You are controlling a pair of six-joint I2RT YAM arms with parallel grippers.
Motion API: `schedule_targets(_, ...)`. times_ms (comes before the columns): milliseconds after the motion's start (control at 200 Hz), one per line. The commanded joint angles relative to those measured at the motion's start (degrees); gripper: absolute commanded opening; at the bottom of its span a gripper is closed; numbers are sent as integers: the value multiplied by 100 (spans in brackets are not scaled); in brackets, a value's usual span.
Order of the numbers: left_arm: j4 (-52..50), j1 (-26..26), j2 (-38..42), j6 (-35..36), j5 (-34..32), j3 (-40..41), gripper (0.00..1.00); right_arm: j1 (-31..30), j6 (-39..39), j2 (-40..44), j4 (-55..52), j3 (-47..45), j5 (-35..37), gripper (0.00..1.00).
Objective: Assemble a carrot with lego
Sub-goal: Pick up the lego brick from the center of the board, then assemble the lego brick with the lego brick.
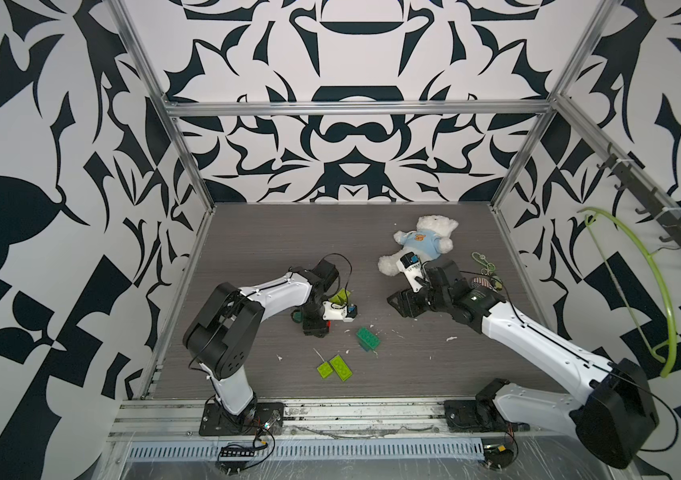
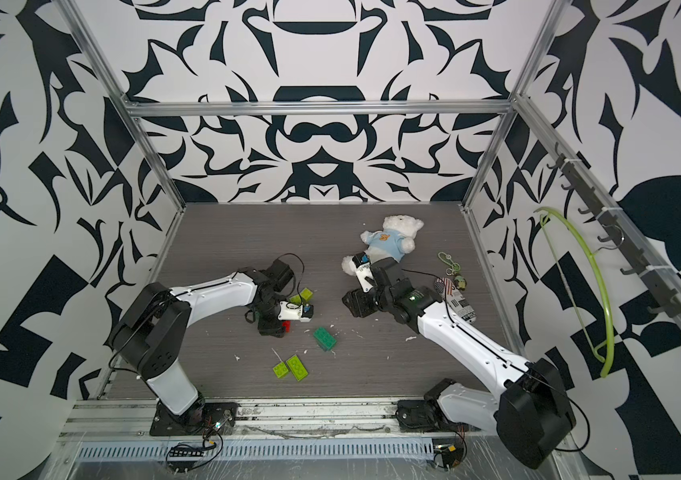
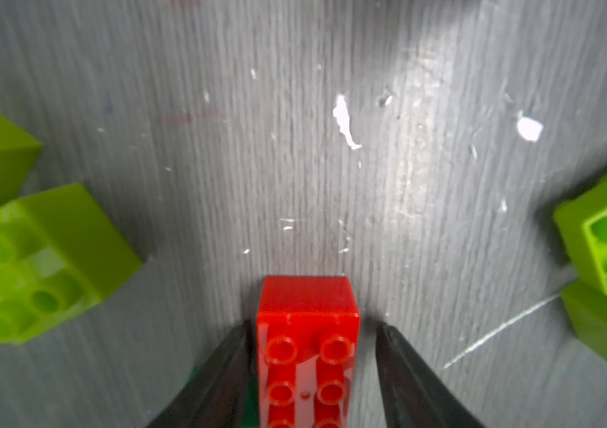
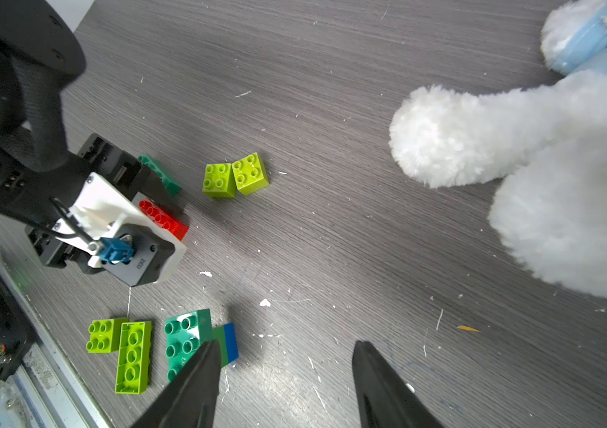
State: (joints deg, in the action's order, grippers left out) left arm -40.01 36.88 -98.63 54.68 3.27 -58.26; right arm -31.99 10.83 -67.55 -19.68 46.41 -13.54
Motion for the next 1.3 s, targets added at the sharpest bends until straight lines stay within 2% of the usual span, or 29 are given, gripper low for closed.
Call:
schedule_targets(0,-49,22,166,52,-55,236,56,0,-38,-38,76,27,-79,62)
schedule_targets(115,35,38,143,39,-28,273,47,2,-11,-49,96,-31,-79,61)
schedule_targets(280,-47,47,71,-1,15,93,30,2,6,55,10,-34,0,61)
schedule_targets(370,-286,60,223,-24,7,-86,25,1,85,135,-29,-37,33,61)
schedule_targets(510,-439,172,834,73,162,-322,25,223,233,89,-275,56,51,61)
schedule_targets(635,-900,696,1003,535,77,-732,24,762,462,27,-336,118,-236,62)
schedule_targets(710,-1287,1040,854,684,-63,-1215,22,1084,589,-11,-321,173,-419,62)
schedule_targets(785,-1621,1249,695,788,101,-1688,22,1325,639,-30,-299,234,-509,61)
schedule_targets(850,-1698,1410,573,944,210,-1925,22,1449,635,-27,-347,279,-478,61)
schedule_targets(980,-1887,1763,182,1182,-45,-2369,21,1569,579,106,-371,192,-266,61)
schedule_targets(1120,-2084,1874,-224,1382,-79,-2659,22,1608,550,176,-407,131,-126,61)
schedule_targets(1295,-1916,2083,-423,1679,-190,-2650,23,1617,579,94,-346,103,-183,61)
